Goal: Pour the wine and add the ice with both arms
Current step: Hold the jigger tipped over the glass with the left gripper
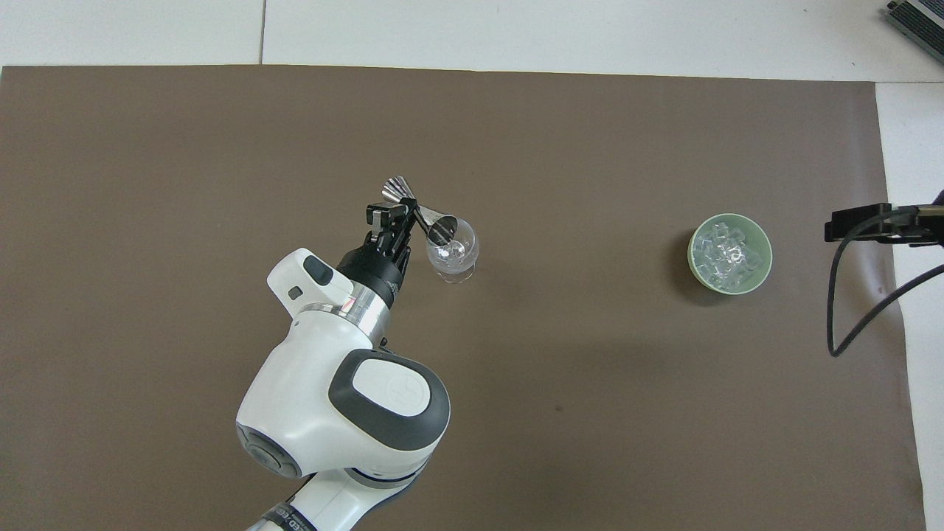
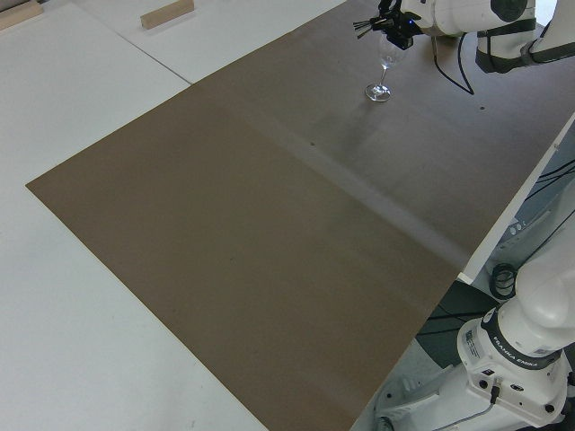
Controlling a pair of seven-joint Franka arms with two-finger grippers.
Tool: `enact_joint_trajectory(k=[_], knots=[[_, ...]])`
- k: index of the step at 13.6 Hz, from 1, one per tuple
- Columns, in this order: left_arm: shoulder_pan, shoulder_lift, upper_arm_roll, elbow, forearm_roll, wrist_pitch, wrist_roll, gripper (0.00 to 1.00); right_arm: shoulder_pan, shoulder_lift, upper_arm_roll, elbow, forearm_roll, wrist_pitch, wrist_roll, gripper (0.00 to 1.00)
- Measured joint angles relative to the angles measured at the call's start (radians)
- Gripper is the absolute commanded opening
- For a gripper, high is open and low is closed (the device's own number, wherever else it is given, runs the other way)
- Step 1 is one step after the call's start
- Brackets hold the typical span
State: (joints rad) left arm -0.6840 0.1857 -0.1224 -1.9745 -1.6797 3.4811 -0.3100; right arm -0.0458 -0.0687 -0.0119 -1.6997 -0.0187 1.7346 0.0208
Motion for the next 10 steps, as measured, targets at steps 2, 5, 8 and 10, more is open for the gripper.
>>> enact_joint_trajectory(k=[2, 5, 8, 10], knots=[[0.0, 0.0, 0.0, 0.0, 0.005, 0.0, 0.019, 0.0, 0.0, 0.0, 0.0, 0.0, 0.0, 0.0, 0.0, 1.0], [-0.001, 0.0, 0.0, 0.001, 0.006, 0.0, 0.059, 0.0, 0.0, 0.0, 0.0, 0.0, 0.0, 0.001, 0.0, 1.0], [-0.001, 0.0, 0.0, 0.003, 0.006, 0.0, 0.111, 0.0, 0.0, 0.0, 0.0, 0.0, 0.0, 0.002, 0.0, 1.0], [-0.001, 0.0, 0.0, 0.004, 0.006, 0.0, 0.139, 0.0, 0.0, 0.0, 0.0, 0.0, 0.0, 0.01, 0.0, 1.0]])
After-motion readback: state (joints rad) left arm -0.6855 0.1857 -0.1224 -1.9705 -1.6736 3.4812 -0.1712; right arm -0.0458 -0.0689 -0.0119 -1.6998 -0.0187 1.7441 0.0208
